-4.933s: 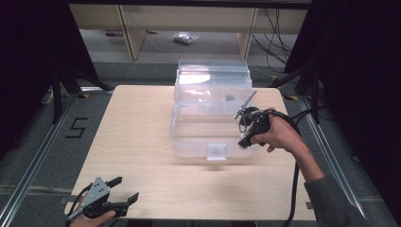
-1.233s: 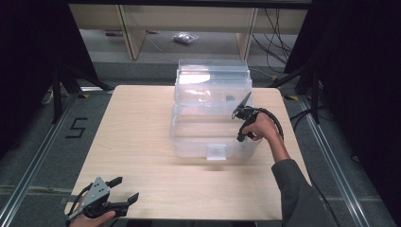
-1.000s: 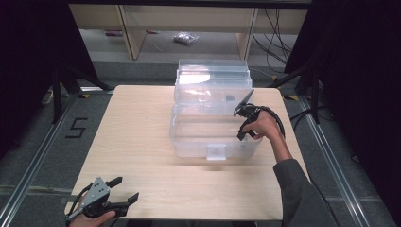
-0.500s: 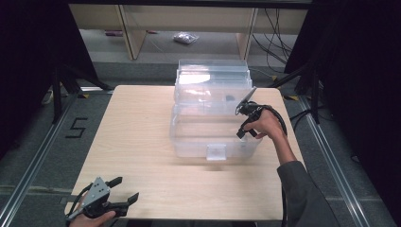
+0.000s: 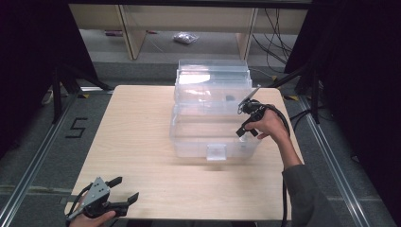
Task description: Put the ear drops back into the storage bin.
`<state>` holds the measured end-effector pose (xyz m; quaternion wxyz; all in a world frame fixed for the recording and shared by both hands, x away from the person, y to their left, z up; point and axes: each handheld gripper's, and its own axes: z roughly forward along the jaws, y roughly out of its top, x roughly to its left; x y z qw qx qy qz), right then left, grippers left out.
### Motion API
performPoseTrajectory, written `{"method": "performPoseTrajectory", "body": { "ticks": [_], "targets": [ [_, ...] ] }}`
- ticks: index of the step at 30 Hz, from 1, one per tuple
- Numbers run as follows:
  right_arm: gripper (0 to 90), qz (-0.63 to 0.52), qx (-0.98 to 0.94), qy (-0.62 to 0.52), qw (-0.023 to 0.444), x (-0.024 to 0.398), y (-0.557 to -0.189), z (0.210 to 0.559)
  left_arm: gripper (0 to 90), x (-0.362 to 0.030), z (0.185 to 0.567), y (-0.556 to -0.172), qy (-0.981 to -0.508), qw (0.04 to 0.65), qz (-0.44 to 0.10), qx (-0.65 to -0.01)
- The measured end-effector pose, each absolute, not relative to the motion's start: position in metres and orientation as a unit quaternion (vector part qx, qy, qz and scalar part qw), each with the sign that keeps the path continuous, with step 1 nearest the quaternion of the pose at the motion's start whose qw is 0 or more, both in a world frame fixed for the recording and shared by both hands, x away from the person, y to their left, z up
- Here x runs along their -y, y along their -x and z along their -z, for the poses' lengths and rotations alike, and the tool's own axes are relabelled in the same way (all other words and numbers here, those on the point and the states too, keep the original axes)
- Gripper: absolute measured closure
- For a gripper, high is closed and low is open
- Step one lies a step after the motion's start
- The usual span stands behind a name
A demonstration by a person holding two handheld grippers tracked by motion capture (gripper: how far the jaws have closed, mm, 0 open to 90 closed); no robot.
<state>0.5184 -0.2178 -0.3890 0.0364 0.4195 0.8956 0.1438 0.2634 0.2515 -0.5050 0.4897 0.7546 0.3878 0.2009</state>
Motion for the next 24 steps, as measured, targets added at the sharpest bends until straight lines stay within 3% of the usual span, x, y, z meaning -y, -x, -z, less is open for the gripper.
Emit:
{"method": "performPoseTrajectory", "body": {
  "ticks": [24],
  "targets": [
    [23.7, -0.214, -0.886, -0.408, 0.055, 0.224, -0.495, 0.378, 14.7, -0.251, 0.506, -0.264, -0.751, 0.494, -0.196, -0.392]
  ]
}}
